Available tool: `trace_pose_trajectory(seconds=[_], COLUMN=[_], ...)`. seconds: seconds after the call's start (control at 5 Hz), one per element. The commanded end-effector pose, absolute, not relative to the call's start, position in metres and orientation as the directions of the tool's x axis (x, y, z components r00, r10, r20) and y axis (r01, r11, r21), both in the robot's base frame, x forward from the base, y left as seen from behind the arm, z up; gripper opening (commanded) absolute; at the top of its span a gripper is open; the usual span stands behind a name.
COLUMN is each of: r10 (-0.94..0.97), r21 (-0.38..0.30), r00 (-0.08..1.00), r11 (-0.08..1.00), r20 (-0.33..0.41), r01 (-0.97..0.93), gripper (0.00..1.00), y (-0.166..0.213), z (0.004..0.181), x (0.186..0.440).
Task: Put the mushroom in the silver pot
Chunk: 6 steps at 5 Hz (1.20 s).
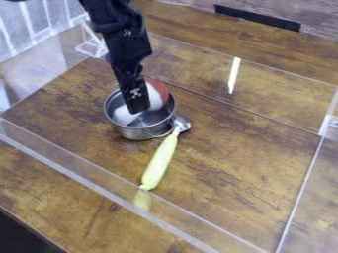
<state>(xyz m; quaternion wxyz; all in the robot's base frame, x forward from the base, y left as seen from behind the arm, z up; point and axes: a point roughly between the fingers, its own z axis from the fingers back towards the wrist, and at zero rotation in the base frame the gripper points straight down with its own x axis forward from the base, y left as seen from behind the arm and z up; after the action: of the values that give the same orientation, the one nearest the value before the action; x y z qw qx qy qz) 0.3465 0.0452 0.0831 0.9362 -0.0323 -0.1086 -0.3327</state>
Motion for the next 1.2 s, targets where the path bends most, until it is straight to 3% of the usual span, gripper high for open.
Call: trace_pose_trajectory(seconds=[0.0, 0.2, 1.0], r10=[-0.616, -0.632, -0.717], r21=[0.099, 0.113, 0.076], r00=[0.739, 0.725, 0.639], r11=[0.782, 0.770, 0.679], r20=[0.273, 0.273, 0.278], r01=[0.615, 0.628, 0.730], gripper=[1.00, 1.00, 1.00], y=[0.057, 0.059, 0.064], z=[0.128, 0.139, 0.100], x=[0.349, 0.347, 0.346])
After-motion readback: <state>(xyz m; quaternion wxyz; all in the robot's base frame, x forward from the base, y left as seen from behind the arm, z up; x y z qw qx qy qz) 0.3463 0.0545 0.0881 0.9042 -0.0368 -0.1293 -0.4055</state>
